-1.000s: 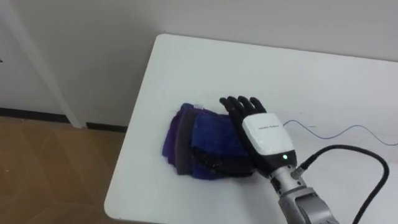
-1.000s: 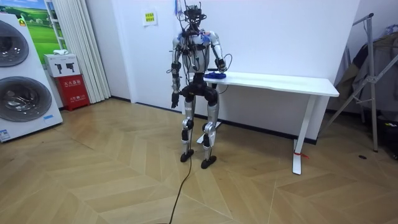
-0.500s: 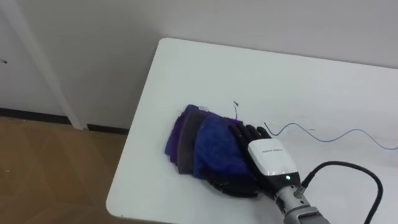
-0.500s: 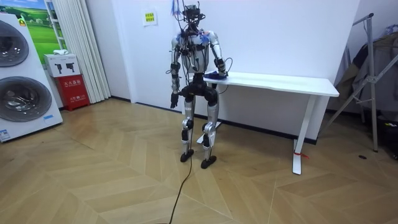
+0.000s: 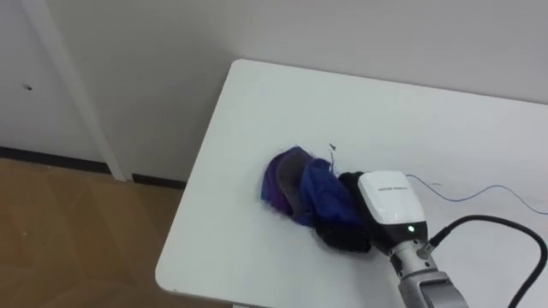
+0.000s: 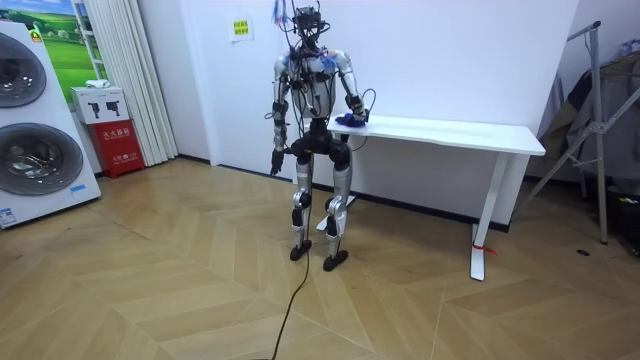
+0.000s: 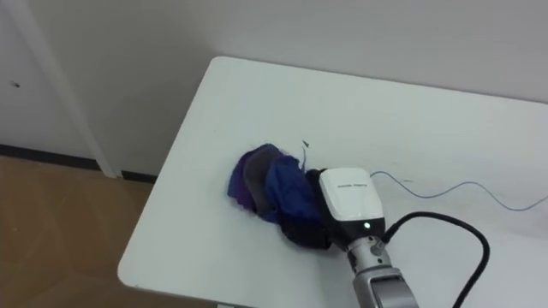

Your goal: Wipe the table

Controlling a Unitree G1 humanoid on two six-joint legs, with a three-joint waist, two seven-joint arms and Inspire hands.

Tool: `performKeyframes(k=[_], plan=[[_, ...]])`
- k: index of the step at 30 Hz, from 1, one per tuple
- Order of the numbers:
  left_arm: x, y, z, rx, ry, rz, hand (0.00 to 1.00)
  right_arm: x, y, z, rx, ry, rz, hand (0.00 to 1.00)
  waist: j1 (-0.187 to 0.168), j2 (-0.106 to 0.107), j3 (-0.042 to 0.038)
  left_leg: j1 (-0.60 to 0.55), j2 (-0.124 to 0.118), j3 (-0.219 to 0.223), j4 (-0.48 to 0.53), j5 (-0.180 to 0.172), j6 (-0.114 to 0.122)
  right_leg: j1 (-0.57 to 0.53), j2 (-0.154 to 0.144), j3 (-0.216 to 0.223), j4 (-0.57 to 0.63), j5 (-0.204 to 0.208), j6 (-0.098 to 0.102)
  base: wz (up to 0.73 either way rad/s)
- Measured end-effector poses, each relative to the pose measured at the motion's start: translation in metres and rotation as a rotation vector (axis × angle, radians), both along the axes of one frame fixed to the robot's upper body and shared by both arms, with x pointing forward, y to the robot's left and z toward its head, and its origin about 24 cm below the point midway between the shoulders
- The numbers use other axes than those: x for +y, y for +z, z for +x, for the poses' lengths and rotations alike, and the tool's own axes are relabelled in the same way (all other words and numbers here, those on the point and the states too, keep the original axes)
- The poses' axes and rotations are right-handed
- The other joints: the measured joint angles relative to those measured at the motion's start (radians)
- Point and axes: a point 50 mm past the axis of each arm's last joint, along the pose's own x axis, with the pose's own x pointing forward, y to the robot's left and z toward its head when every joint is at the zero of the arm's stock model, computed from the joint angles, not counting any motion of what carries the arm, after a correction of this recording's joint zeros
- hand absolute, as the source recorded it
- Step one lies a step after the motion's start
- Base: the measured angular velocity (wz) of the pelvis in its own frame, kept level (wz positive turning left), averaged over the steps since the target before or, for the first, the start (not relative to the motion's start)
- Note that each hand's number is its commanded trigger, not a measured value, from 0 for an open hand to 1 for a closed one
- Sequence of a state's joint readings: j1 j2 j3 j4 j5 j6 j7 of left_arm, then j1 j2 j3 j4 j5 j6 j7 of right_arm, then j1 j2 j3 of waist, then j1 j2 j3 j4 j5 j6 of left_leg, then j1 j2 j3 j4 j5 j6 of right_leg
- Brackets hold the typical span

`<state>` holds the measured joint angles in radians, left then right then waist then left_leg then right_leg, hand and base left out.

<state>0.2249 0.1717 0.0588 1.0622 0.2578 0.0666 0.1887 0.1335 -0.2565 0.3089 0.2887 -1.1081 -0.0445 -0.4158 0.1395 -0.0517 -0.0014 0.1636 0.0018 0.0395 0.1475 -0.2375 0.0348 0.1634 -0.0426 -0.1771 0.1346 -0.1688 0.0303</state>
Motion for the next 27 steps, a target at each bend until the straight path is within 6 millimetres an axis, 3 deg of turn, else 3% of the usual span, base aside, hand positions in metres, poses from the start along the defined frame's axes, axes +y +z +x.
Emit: performKeyframes(k=[15,20,27], plan=[[0.002,0.001,-0.010,0.015,0.001,0.009,0.00,-0.006,-0.006,-0.006,0.024,-0.070,0.078,1.00,0.009,-0.006,-0.0027,0.002,-0.011,-0.046,0.005,0.000,0.001,0.028,-0.005,-0.045,0.000,0.000,0.000,0.09],[-0.002,0.000,-0.012,0.035,0.010,0.003,0.00,-0.002,-0.004,0.009,0.068,-0.096,0.105,1.00,0.032,-0.004,-0.0014,0.000,-0.008,-0.046,0.010,0.000,0.000,0.026,-0.002,-0.045,0.000,0.000,0.000,-0.01],[-0.007,0.001,-0.014,0.033,0.024,-0.005,0.00,-0.011,0.007,0.057,0.139,-0.143,0.095,1.00,0.061,-0.007,0.0026,-0.022,-0.008,-0.046,0.020,0.006,-0.004,-0.005,-0.005,-0.045,0.017,0.000,0.000,0.00]])
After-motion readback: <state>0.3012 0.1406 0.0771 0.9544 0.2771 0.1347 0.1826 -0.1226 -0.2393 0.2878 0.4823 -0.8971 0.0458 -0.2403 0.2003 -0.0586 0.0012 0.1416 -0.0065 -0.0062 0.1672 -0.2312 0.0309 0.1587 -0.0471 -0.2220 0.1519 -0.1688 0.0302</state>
